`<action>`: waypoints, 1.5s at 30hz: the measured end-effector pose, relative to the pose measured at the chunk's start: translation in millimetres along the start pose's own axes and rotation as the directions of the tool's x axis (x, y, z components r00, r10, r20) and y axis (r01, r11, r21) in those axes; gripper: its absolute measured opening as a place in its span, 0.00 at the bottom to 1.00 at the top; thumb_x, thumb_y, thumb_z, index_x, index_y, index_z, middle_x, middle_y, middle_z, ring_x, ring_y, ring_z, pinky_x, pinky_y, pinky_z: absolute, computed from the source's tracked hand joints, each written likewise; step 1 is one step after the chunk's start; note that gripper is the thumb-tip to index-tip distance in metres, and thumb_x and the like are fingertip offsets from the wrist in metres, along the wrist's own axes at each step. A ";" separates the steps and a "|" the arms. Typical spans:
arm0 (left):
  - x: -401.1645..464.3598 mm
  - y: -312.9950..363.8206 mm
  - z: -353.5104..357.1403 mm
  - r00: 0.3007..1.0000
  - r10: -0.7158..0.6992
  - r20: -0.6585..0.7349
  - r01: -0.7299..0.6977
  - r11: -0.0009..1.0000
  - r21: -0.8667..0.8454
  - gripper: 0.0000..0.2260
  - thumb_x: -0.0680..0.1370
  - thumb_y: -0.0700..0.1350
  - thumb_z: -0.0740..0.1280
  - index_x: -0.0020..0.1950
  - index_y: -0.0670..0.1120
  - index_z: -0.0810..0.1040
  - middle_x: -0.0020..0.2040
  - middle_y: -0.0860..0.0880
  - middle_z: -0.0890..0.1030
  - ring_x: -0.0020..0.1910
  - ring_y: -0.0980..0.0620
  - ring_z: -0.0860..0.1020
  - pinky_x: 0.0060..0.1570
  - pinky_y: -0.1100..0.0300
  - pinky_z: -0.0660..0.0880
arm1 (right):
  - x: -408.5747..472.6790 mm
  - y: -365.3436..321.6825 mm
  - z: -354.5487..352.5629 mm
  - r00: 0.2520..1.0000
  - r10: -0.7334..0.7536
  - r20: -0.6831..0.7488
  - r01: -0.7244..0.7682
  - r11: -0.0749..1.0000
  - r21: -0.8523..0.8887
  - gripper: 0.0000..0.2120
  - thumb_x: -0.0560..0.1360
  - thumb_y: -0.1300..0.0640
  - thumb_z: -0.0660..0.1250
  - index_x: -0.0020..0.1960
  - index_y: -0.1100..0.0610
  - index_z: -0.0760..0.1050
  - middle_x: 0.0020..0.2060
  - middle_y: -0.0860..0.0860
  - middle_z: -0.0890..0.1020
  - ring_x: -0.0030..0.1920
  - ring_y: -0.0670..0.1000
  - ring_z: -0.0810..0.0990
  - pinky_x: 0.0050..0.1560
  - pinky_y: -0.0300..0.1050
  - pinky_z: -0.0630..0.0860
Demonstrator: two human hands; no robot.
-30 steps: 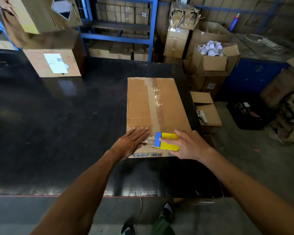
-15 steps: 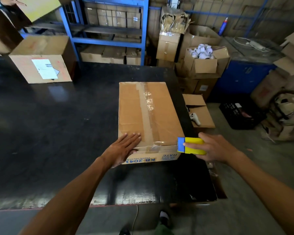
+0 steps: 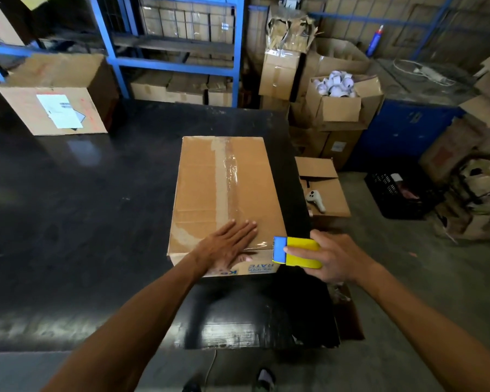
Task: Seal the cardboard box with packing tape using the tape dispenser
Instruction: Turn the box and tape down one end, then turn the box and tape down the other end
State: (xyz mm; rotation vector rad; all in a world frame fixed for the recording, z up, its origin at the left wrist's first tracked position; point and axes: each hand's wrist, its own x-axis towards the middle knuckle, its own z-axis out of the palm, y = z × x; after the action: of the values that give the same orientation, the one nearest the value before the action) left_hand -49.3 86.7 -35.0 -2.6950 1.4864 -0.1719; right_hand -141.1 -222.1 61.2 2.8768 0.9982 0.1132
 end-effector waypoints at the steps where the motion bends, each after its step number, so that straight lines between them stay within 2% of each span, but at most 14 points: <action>1: -0.2 -0.5 0.7 1.000 0.001 -0.016 -0.001 1.000 -0.001 0.32 0.84 0.61 0.46 0.81 0.41 0.52 0.81 0.42 0.56 0.80 0.44 0.54 0.76 0.44 0.59 | -4.7 7.7 0.0 1.000 -0.020 -0.023 0.020 1.000 -0.002 0.26 0.70 0.41 0.64 0.69 0.42 0.73 0.45 0.54 0.76 0.35 0.52 0.75 0.28 0.41 0.65; 5: 1.8 -0.6 3.0 1.000 0.003 -0.002 -0.003 1.000 -0.020 0.32 0.84 0.61 0.44 0.81 0.41 0.48 0.81 0.42 0.53 0.80 0.44 0.51 0.77 0.45 0.55 | -27.2 48.0 -2.7 0.995 -0.061 -0.076 0.061 0.998 -0.009 0.30 0.69 0.42 0.71 0.70 0.42 0.71 0.45 0.55 0.75 0.36 0.52 0.76 0.26 0.43 0.69; 9: 3.4 1.2 3.1 1.000 -0.009 0.018 0.009 1.000 0.004 0.32 0.84 0.61 0.45 0.81 0.42 0.47 0.82 0.43 0.49 0.81 0.46 0.47 0.78 0.46 0.52 | -24.0 64.1 13.6 0.991 -0.125 -0.037 0.124 0.991 -0.048 0.34 0.67 0.42 0.75 0.71 0.44 0.68 0.48 0.55 0.71 0.37 0.51 0.76 0.27 0.41 0.70; 12: 2.2 2.0 2.8 1.000 -0.020 0.010 0.020 0.999 0.026 0.31 0.85 0.60 0.48 0.81 0.42 0.49 0.82 0.43 0.50 0.81 0.46 0.48 0.78 0.46 0.53 | -17.6 66.3 24.1 0.992 -0.118 -0.039 0.117 0.993 -0.033 0.31 0.67 0.45 0.75 0.68 0.45 0.72 0.49 0.56 0.72 0.38 0.53 0.78 0.31 0.44 0.76; 18: 2.3 8.6 -0.6 0.999 -0.041 0.016 0.040 0.999 0.029 0.30 0.85 0.59 0.49 0.81 0.41 0.52 0.81 0.42 0.53 0.80 0.45 0.51 0.78 0.46 0.55 | -33.8 57.3 65.1 0.975 -0.046 0.215 0.057 0.997 -0.044 0.31 0.61 0.46 0.76 0.63 0.45 0.73 0.47 0.60 0.78 0.35 0.59 0.80 0.27 0.48 0.77; 23: 27.3 36.8 -11.2 0.986 -0.169 -0.012 0.169 0.986 0.009 0.36 0.79 0.66 0.54 0.74 0.39 0.68 0.73 0.37 0.70 0.73 0.38 0.67 0.75 0.41 0.56 | -2.8 41.0 55.3 0.992 0.062 0.107 -0.066 0.997 0.038 0.27 0.62 0.46 0.77 0.60 0.44 0.79 0.47 0.58 0.79 0.36 0.57 0.80 0.28 0.48 0.77; 26: 70.5 84.2 -8.7 0.932 -0.360 -0.041 0.357 0.932 -0.068 0.36 0.79 0.68 0.53 0.79 0.44 0.62 0.76 0.35 0.66 0.75 0.35 0.64 0.72 0.33 0.57 | 16.5 48.4 43.6 0.982 0.142 0.126 -0.148 0.988 0.036 0.27 0.61 0.46 0.77 0.59 0.42 0.79 0.45 0.57 0.78 0.33 0.58 0.80 0.27 0.48 0.77; 28: 85.3 99.3 -2.8 0.915 -0.399 -0.058 0.394 0.915 -0.085 0.31 0.82 0.63 0.52 0.81 0.48 0.57 0.79 0.39 0.61 0.77 0.36 0.60 0.71 0.31 0.57 | 21.7 57.6 37.5 0.963 0.188 0.195 -0.195 0.981 0.019 0.28 0.65 0.44 0.74 0.64 0.40 0.75 0.49 0.58 0.77 0.38 0.59 0.81 0.32 0.50 0.78; 31: 89.0 99.8 0.8 0.911 -0.411 -0.044 0.409 0.911 -0.052 0.30 0.82 0.59 0.53 0.80 0.45 0.60 0.79 0.38 0.61 0.78 0.35 0.59 0.69 0.29 0.59 | 27.4 70.1 33.2 0.955 0.208 0.211 -0.211 0.977 -0.005 0.27 0.72 0.39 0.66 0.70 0.37 0.68 0.59 0.58 0.75 0.50 0.58 0.81 0.43 0.48 0.77; 34: 102.1 111.7 -6.6 0.825 -0.562 0.063 0.565 0.819 -0.099 0.37 0.76 0.63 0.54 0.80 0.41 0.59 0.79 0.36 0.57 0.79 0.35 0.48 0.71 0.28 0.53 | 30.2 74.4 26.8 0.943 0.282 0.177 -0.290 0.957 0.021 0.27 0.73 0.39 0.64 0.71 0.35 0.66 0.56 0.54 0.74 0.50 0.56 0.80 0.42 0.46 0.73; 37: 116.8 114.8 -12.4 0.594 -0.784 0.180 0.800 0.551 -0.239 0.47 0.73 0.70 0.45 0.80 0.38 0.43 0.79 0.34 0.39 0.78 0.34 0.36 0.73 0.35 0.32 | 30.5 77.5 24.2 0.927 0.356 0.121 -0.369 0.923 0.110 0.26 0.73 0.39 0.66 0.71 0.35 0.67 0.52 0.54 0.75 0.50 0.56 0.78 0.41 0.46 0.67; 39: 121.5 110.3 -22.1 0.508 -0.818 0.271 0.858 0.456 -0.235 0.47 0.71 0.68 0.40 0.80 0.36 0.43 0.78 0.32 0.38 0.78 0.33 0.36 0.73 0.34 0.34 | 31.9 80.9 20.2 0.901 0.422 0.097 -0.433 0.882 0.185 0.27 0.73 0.39 0.68 0.71 0.36 0.68 0.51 0.54 0.75 0.51 0.56 0.77 0.41 0.45 0.67; 41: 114.3 103.8 -30.3 0.535 -0.778 0.329 0.845 0.502 -0.187 0.45 0.72 0.65 0.40 0.79 0.35 0.42 0.78 0.31 0.39 0.77 0.32 0.36 0.74 0.34 0.36 | 36.5 83.9 15.6 0.872 0.485 0.074 -0.485 0.830 0.276 0.27 0.72 0.40 0.69 0.70 0.37 0.69 0.51 0.55 0.76 0.51 0.57 0.77 0.43 0.46 0.69; 45: 29.3 57.2 -36.7 0.712 -0.628 0.313 0.694 0.698 -0.179 0.47 0.73 0.70 0.48 0.80 0.38 0.41 0.80 0.36 0.38 0.79 0.36 0.37 0.77 0.41 0.38 | 47.4 90.3 7.1 0.798 0.600 0.062 -0.559 0.696 0.451 0.26 0.70 0.37 0.69 0.67 0.36 0.72 0.43 0.52 0.80 0.45 0.55 0.79 0.42 0.48 0.74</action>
State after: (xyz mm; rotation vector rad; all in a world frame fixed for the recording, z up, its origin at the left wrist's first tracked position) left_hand -86.3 31.5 -2.7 -3.2210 0.4233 0.3520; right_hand -47.8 -263.7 66.3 3.5428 0.0528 0.0585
